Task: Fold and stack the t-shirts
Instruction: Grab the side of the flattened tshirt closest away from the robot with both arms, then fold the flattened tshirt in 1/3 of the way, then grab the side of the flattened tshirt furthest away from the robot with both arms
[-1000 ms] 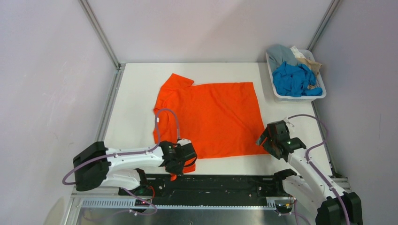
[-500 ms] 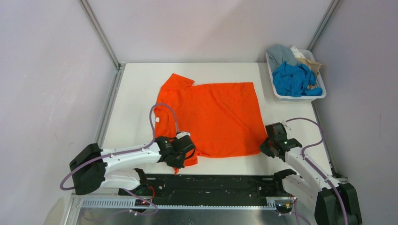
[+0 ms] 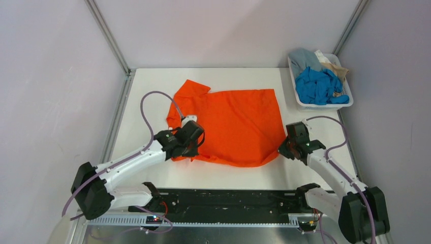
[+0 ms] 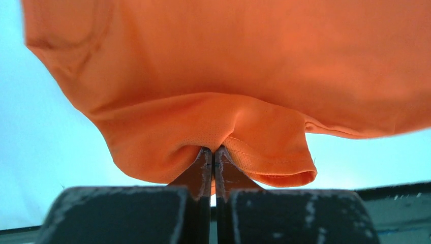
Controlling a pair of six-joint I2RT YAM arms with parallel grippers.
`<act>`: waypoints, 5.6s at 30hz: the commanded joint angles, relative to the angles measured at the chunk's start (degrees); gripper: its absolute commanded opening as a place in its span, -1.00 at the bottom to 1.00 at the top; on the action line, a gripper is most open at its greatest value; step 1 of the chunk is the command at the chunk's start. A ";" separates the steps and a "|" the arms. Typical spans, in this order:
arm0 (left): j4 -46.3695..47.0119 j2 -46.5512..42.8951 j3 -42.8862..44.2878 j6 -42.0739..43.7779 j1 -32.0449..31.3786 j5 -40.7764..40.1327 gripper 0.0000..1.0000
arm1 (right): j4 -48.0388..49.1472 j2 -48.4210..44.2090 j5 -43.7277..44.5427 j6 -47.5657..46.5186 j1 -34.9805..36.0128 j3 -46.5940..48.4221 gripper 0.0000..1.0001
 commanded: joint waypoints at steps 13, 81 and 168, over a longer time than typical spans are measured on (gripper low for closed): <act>5.01 13.36 15.20 8.77 15.49 -11.88 -1.00 | 11.21 20.53 -0.69 -4.18 -3.24 20.90 -1.00; 10.73 -8.59 -9.83 -4.55 13.94 4.60 0.99 | -1.96 -3.59 0.78 -1.22 9.69 1.25 0.99; 6.61 52.82 53.64 17.05 28.05 5.41 -1.00 | 5.79 41.74 16.58 -14.06 -2.95 41.69 0.92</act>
